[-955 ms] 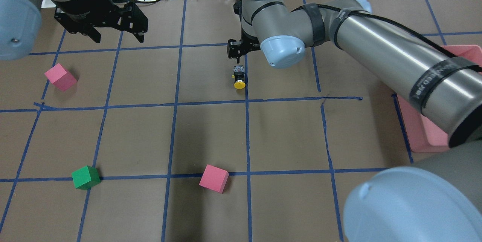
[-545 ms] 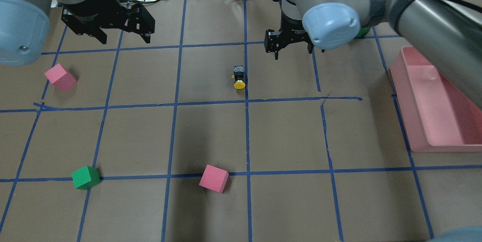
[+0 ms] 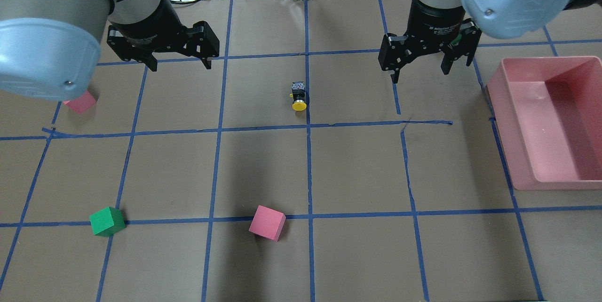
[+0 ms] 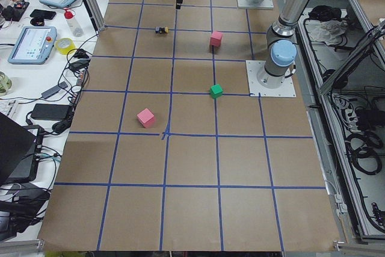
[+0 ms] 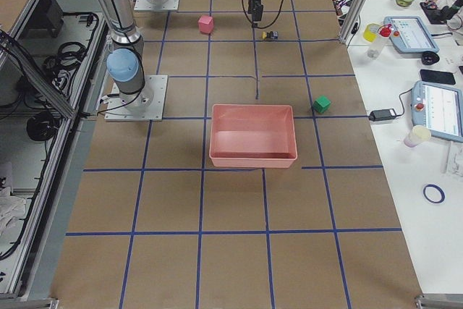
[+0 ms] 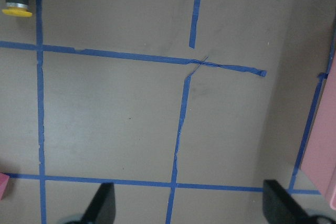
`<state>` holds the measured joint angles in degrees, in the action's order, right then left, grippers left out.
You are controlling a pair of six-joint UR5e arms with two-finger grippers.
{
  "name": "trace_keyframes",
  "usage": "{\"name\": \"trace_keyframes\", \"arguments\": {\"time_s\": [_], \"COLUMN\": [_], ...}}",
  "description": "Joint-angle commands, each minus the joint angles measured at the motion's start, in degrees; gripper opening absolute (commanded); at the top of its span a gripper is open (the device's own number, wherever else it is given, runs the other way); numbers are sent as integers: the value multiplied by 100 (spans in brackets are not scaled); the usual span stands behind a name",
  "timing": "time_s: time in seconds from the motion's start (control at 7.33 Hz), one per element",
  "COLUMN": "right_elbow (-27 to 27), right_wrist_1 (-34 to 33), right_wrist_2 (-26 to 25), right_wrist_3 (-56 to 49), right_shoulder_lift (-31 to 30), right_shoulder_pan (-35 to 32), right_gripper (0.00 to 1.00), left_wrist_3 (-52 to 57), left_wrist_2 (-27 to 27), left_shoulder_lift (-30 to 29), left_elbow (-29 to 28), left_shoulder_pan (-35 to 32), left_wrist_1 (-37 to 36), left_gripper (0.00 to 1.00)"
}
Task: Align button upright
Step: 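Raise the right gripper back toward rest while the left arm reaches toward the button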
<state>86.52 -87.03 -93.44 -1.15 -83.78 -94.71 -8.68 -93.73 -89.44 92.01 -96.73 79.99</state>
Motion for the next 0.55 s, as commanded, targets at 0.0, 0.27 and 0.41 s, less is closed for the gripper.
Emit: {"name": "trace_keyframes", "arguments": {"time_s": [0.0, 0.27, 0.41], "right_elbow": [5, 14, 14], "right_wrist_1": [81, 160, 169], "right_wrist_2": [-33, 71, 72], "right_wrist_3": [-139, -472, -544], "right_shoulder_lift": [-191, -243, -252], "right_shoulder_pan": [206, 426, 435], "right_gripper": [100, 100, 100], "left_wrist_3": [-222, -222, -248], "left_wrist_2": [-5, 3, -5], "left_shoulder_lift": [-91, -284, -398], "left_elbow": [167, 727, 1000], "left_shoulder_pan": [-266, -452, -557], "left_wrist_1": [-227, -1532, -2105], "left_gripper": [100, 100, 100]}}
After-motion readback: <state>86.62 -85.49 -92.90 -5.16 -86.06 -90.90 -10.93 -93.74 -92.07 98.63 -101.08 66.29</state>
